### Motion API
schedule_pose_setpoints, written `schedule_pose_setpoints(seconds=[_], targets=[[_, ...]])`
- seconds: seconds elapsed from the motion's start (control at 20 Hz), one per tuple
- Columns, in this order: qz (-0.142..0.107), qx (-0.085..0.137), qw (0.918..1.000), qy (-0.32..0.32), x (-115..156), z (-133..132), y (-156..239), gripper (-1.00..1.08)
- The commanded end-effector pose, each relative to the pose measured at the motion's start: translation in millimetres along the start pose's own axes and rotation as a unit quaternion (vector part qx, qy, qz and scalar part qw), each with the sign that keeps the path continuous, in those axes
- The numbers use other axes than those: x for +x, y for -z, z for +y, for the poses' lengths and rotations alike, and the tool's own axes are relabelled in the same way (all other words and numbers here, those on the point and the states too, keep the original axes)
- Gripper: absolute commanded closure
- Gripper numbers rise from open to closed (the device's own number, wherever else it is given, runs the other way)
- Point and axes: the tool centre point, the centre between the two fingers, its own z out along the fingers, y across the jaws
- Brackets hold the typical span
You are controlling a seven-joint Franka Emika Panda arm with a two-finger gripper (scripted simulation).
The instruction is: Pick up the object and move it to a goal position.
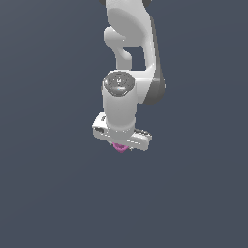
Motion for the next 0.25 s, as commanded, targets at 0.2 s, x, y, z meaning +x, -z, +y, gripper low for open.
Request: schedule_pose_setpoints(seconds=[0.2], targets=[[-0.001, 0.000, 1.0000, 0.000, 0.4, -0.6, 0.9, 1.08]])
